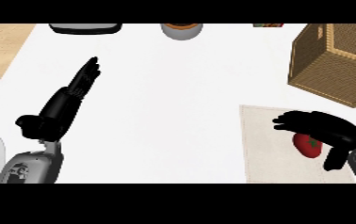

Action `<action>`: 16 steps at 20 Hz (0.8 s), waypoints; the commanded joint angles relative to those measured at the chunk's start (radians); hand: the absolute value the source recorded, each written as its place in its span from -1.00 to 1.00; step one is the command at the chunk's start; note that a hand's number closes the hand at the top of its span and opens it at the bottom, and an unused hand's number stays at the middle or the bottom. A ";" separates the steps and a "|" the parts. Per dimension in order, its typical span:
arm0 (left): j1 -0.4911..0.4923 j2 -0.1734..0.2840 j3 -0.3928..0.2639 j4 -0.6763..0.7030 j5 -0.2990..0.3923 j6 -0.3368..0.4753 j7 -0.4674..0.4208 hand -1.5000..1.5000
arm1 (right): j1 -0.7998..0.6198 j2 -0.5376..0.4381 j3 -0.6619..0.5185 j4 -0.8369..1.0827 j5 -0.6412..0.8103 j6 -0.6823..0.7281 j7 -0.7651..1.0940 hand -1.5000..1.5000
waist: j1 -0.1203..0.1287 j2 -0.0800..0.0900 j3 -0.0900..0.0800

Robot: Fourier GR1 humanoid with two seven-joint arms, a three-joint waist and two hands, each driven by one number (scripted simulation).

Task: Pick the tomato from the placemat and place it in the basket

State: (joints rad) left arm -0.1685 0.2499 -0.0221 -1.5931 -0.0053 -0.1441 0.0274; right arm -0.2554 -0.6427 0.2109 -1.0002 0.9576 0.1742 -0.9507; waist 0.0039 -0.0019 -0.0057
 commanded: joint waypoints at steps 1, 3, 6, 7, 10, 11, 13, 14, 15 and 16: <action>-0.046 -0.020 0.014 0.085 -0.009 -0.004 -0.044 0.00 | 0.038 0.039 0.068 -0.074 0.070 0.012 0.021 1.00 | -0.009 0.002 0.005; -0.003 -0.004 0.020 -0.013 -0.003 -0.020 0.022 0.00 | -0.012 0.019 0.026 0.065 0.104 -0.052 -0.060 1.00 | 0.002 0.002 0.006; 0.020 -0.013 0.038 0.015 -0.006 -0.029 -0.035 0.00 | 0.036 0.012 0.005 -0.023 0.095 -0.036 -0.055 1.00 | -0.003 0.002 0.006; 0.009 0.025 0.071 -0.021 0.031 -0.060 0.018 0.00 | 0.006 0.018 -0.005 0.026 0.096 -0.065 -0.080 1.00 | 0.000 0.002 0.006; -0.001 -0.036 0.013 0.007 -0.032 -0.004 -0.008 0.00 | 0.023 0.028 0.027 0.016 0.140 -0.164 -0.108 1.00 | -0.002 0.003 0.006; -0.023 -0.022 0.031 0.040 -0.017 -0.026 -0.028 0.00 | 0.012 0.041 0.012 0.016 0.127 -0.173 -0.109 1.00 | -0.004 0.003 0.006; 0.028 -0.005 0.054 0.007 -0.001 -0.039 -0.035 0.00 | 0.040 0.036 0.004 -0.008 0.122 -0.200 -0.131 1.00 | -0.002 0.002 0.006; -0.016 -0.030 0.029 0.004 -0.017 -0.016 0.008 0.00 | 0.043 0.046 0.000 0.017 0.128 -0.242 -0.138 1.00 | -0.004 0.003 0.007; 0.022 -0.038 0.020 0.018 -0.031 -0.013 -0.032 0.00 | 0.025 0.089 0.006 0.027 0.127 -0.234 -0.104 1.00 | 0.000 0.004 0.006; 0.038 -0.005 0.044 -0.033 -0.001 -0.040 -0.005 0.00 | 0.079 0.083 -0.045 -0.059 0.092 -0.177 0.029 1.00 | -0.010 -0.002 0.005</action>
State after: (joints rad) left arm -0.1517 0.2343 0.0134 -1.5990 -0.0130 -0.1731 0.0172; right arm -0.2298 -0.6226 0.2087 -1.0325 1.0833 0.0349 -1.0049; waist 0.0000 -0.0097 -0.0237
